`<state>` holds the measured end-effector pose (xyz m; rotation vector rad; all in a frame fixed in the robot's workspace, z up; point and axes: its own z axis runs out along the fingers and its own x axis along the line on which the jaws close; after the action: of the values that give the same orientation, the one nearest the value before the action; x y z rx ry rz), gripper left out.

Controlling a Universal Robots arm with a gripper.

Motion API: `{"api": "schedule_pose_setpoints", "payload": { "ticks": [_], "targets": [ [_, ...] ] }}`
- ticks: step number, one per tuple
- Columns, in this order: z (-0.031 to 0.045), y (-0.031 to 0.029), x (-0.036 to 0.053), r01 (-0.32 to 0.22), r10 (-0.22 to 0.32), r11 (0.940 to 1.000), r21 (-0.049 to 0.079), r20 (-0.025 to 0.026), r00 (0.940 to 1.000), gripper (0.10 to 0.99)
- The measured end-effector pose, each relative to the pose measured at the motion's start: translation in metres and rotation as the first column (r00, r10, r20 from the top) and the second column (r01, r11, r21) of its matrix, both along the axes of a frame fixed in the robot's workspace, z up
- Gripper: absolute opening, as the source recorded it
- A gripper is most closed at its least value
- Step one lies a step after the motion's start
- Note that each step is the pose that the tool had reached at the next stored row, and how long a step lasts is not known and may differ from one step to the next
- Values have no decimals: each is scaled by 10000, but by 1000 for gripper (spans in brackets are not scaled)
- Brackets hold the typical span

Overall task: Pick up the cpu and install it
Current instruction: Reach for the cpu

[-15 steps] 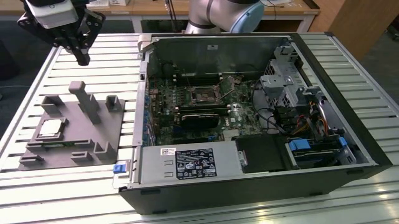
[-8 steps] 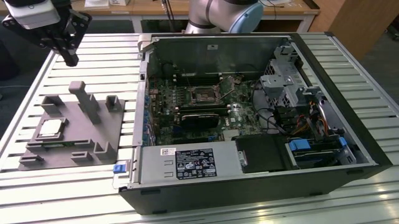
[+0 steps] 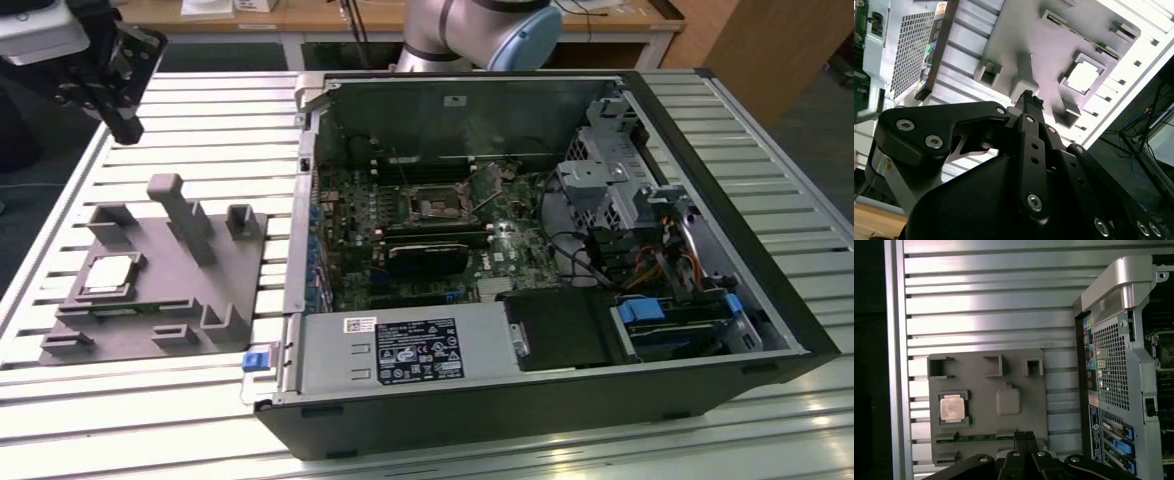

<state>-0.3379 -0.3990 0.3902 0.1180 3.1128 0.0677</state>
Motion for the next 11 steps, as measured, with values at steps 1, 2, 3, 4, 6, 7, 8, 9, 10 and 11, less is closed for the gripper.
{"api": "schedule_pose_setpoints", "payload": {
  "ticks": [1, 2, 3, 4, 6, 7, 8, 9, 10, 11],
  "targets": [
    [-1, -1, -31, 0, 0, 10000, 0, -1, 10000, 106],
    [-3, -1, -63, 1, -1, 10000, 0, -2, 10000, 106],
    [-4, -3, -93, 0, 0, 10000, -1, -3, 10000, 106],
    [-6, -4, -124, 0, 0, 10000, 0, -3, 10000, 106],
    [-9, -7, -184, 0, 0, 10000, -1, -5, 10000, 106],
    [-11, -9, -213, -1, 1, 10000, 0, -7, 10000, 106],
    [-12, -12, -243, -1, 1, 10000, -1, -10, 10000, 106],
    [-13, -16, -270, -1, 1, 10000, -1, -12, 10000, 106],
    [-15, -20, -300, 0, 0, 10000, -1, -13, 10000, 106],
    [-17, -24, -327, 0, 0, 10000, -2, -15, 10000, 106]
  ]
}}
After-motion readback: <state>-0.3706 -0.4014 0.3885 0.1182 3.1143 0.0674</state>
